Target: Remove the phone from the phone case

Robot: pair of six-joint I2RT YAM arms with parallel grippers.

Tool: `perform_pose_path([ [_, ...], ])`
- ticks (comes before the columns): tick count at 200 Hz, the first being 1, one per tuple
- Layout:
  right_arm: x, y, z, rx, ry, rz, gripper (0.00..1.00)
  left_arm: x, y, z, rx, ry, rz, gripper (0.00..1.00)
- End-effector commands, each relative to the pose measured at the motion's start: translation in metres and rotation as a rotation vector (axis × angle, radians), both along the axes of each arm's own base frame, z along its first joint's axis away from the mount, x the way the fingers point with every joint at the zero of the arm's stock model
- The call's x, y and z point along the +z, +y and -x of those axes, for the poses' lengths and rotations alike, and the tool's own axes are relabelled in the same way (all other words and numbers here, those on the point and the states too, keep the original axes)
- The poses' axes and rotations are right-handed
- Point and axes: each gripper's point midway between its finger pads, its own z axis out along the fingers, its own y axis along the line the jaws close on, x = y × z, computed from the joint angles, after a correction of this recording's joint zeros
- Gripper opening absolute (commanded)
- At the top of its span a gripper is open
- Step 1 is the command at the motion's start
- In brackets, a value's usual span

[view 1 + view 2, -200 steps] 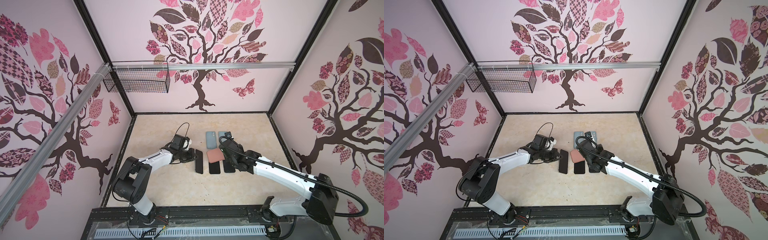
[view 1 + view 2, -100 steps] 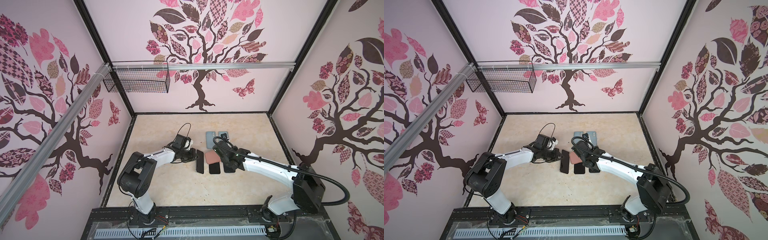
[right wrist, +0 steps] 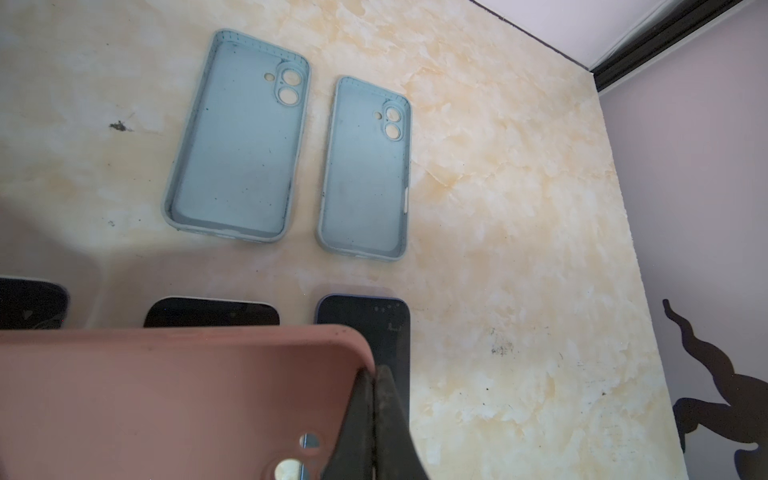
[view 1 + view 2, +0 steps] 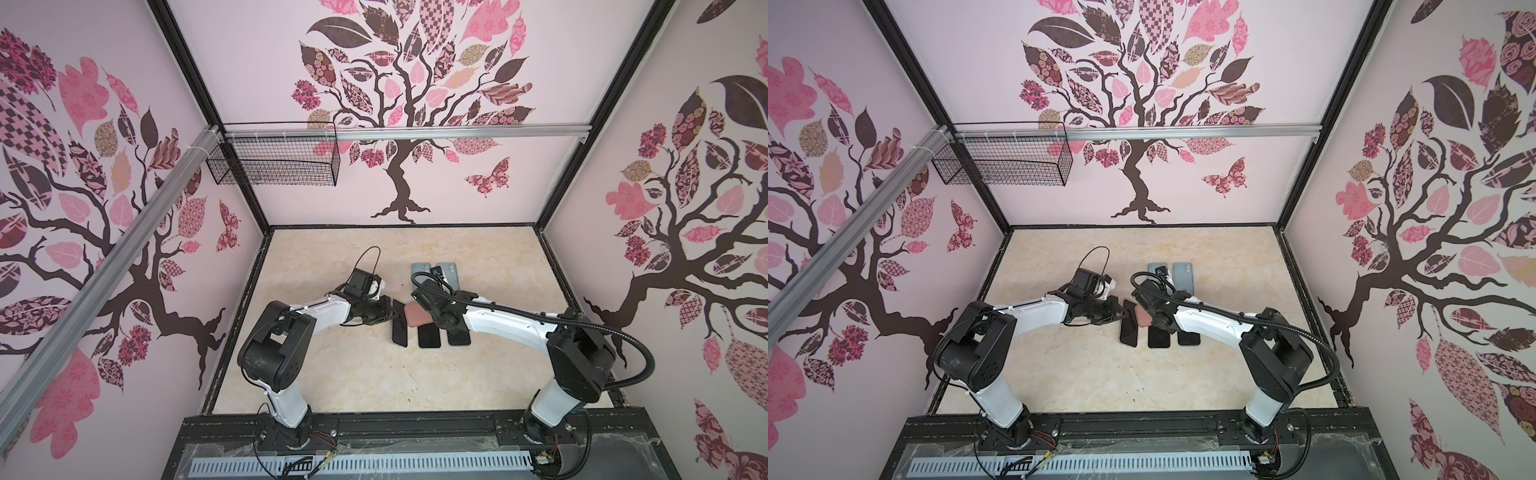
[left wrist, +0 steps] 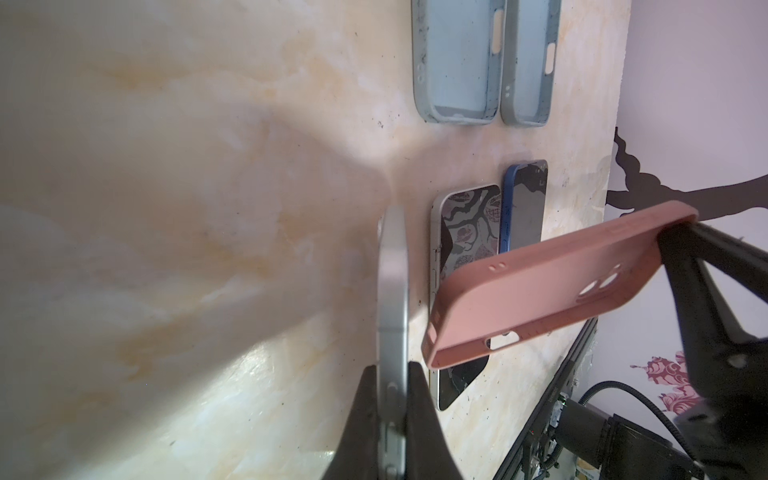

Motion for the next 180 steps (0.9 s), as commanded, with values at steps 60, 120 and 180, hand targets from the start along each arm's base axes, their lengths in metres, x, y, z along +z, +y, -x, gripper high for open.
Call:
perform_pose_path([
  [60, -0.011, 0.001, -0.006, -0.032, 0.023, 0.061, 0.00, -0.001, 0.002, -0.013, 0.016, -0.029, -0.012, 0.10],
  [120, -0.015, 0.003, -0.006, -0.028, 0.034, 0.056, 0.00, -0.004, 0.003, -0.013, 0.021, -0.019, -0.012, 0.24],
  [180, -0.014, 0.003, -0.006, -0.029, 0.034, 0.057, 0.00, -0.010, 0.007, -0.009, 0.037, -0.003, -0.022, 0.33],
])
